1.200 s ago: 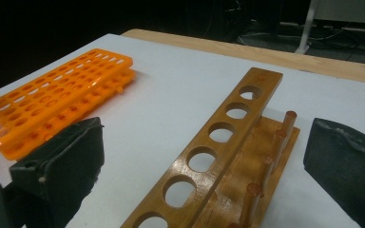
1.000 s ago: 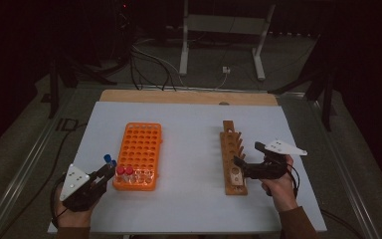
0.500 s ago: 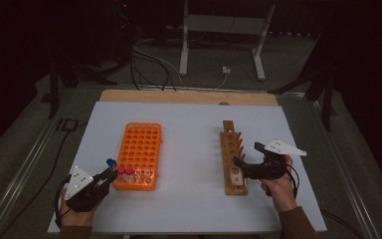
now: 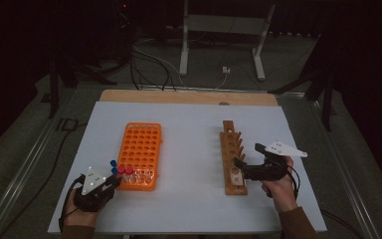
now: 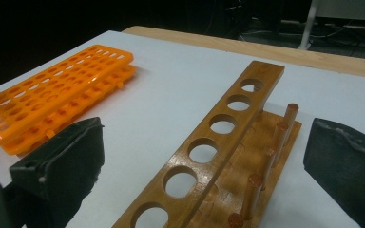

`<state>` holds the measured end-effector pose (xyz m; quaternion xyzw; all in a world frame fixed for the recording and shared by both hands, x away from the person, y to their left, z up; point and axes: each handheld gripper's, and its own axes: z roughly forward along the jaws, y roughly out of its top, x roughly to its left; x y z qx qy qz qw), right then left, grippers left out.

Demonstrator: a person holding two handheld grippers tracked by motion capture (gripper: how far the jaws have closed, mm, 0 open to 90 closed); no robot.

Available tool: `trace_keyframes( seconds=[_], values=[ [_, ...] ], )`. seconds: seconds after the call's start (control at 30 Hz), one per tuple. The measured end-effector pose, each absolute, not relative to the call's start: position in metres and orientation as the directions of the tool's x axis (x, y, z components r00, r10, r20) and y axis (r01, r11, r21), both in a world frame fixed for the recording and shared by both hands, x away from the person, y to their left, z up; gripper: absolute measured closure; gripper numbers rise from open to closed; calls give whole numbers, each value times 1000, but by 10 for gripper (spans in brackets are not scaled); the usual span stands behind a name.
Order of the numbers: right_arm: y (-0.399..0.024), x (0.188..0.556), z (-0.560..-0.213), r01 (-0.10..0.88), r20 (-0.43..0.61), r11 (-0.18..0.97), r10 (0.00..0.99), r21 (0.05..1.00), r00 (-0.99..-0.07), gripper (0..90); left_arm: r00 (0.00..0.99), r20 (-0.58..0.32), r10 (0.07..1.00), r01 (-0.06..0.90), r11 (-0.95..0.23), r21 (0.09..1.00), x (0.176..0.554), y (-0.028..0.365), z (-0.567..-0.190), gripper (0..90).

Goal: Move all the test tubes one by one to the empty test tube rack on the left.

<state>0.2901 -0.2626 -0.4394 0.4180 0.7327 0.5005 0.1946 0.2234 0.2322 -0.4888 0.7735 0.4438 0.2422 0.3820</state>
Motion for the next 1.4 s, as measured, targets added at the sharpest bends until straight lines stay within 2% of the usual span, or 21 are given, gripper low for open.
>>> trace_keyframes(
  seconds=[0.1,0.33,0.67,0.87,1.0,1.27,1.4],
  values=[
    [-263,290,-440,417,133,149,807,896,-575,2,488,20,872,503,-300,811,222,233,-488,770],
    [-264,289,-441,418,132,150,808,896,-574,2,479,-28,878,444,-214,870,214,242,-473,605],
    [-267,289,-443,413,126,150,813,898,-568,2,489,-50,871,352,-144,925,212,247,-452,481],
    [-269,287,-445,411,127,143,817,900,-563,2,473,-84,877,314,-79,946,218,247,-444,373],
    [-271,285,-446,395,107,152,820,906,-562,2,459,-104,882,303,-46,952,226,243,-440,274],
    [-277,280,-449,369,92,144,829,918,-552,2,428,-120,896,308,-20,951,239,238,-440,150],
    [-281,277,-451,353,93,130,830,927,-550,2,413,-128,902,324,-14,946,244,236,-441,61]
  ],
)
